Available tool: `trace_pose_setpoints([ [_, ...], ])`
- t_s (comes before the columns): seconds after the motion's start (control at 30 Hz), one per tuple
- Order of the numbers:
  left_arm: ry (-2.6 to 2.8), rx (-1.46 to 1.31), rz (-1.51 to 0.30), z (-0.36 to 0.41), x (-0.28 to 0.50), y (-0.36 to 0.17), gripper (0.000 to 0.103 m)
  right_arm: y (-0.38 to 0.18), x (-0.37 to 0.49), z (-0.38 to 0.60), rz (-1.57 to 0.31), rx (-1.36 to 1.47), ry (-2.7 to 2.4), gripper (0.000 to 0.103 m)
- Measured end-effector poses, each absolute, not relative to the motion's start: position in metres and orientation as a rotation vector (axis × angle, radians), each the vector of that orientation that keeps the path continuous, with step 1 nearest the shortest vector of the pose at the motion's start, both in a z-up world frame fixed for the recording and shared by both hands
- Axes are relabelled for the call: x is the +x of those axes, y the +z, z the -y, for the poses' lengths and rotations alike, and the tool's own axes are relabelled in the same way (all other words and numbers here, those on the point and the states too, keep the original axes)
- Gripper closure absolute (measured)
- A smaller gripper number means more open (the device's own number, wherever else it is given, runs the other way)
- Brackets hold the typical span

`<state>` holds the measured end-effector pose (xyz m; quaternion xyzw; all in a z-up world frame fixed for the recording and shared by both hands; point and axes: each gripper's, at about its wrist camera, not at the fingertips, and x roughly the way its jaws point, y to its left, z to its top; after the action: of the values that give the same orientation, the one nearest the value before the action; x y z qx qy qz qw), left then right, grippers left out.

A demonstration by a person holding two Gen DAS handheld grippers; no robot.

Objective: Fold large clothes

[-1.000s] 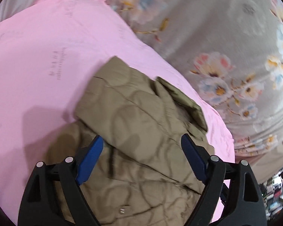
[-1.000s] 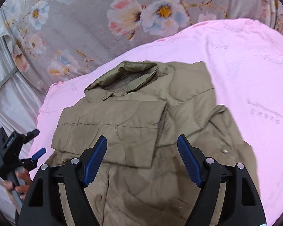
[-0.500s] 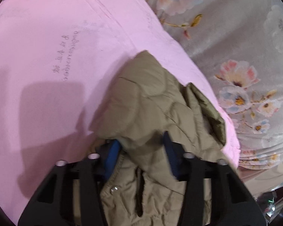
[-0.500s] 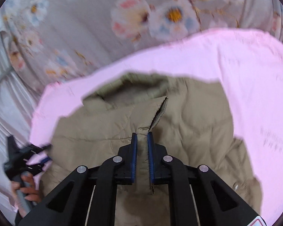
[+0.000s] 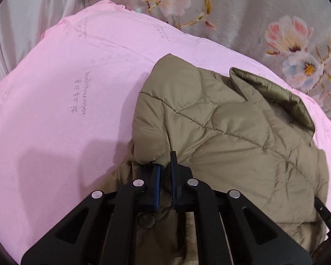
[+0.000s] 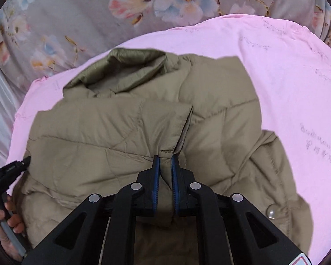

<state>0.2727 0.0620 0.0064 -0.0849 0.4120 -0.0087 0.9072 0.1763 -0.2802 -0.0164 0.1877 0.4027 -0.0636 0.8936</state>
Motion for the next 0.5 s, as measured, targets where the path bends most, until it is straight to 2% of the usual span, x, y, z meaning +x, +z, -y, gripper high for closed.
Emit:
trace_pose_setpoints([
  [0.5,0.036,-0.047,-0.811,-0.050,0.235,-0.003,0.096,-0.027,0.151,0.274,-0.825,0.369,-0.127,0.094],
])
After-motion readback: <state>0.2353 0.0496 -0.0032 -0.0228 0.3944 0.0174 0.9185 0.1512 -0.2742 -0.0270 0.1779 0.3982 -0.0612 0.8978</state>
